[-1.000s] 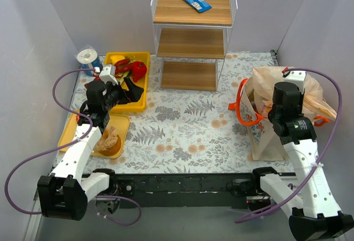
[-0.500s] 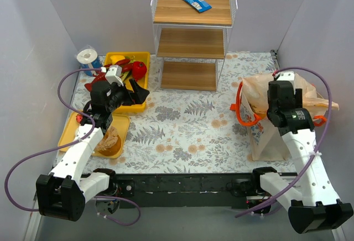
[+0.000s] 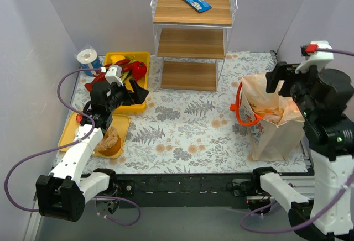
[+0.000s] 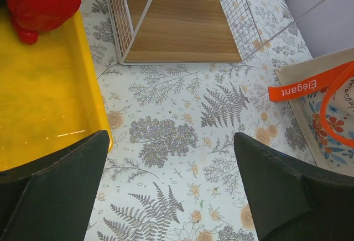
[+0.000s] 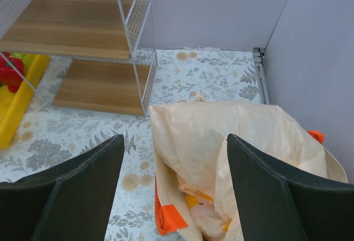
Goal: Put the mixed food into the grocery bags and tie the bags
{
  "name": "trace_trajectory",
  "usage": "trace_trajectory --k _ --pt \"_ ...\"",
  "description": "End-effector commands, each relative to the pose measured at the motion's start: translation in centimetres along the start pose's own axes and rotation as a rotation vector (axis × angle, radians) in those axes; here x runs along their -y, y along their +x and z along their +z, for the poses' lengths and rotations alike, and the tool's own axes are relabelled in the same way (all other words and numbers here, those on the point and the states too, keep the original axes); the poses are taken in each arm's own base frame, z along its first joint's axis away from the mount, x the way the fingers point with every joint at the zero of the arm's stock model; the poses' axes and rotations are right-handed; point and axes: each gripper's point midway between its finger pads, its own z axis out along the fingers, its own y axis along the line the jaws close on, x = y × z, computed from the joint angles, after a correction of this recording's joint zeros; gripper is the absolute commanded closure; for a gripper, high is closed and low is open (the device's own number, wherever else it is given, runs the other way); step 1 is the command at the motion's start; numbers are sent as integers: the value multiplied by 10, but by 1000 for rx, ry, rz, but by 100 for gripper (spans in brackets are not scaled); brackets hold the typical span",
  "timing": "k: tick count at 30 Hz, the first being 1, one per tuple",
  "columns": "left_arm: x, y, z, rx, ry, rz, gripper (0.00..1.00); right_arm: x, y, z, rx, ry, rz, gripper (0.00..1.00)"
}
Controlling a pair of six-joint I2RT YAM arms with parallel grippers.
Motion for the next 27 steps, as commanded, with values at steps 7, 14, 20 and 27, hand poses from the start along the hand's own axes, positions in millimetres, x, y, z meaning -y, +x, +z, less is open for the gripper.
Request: trace_trajectory --k 7,14,20,27 --pt "10 -14 -9 49 22 33 5 62 172 96 -399 242 57 27" --pt "16 -16 -12 53 48 31 6 74 259 78 -522 181 308 33" --pt "16 -17 -13 61 42 35 4 71 205 77 -450 143 274 15" --pt "31 -25 -21 71 83 14 2 56 77 53 -203 57 176 7"
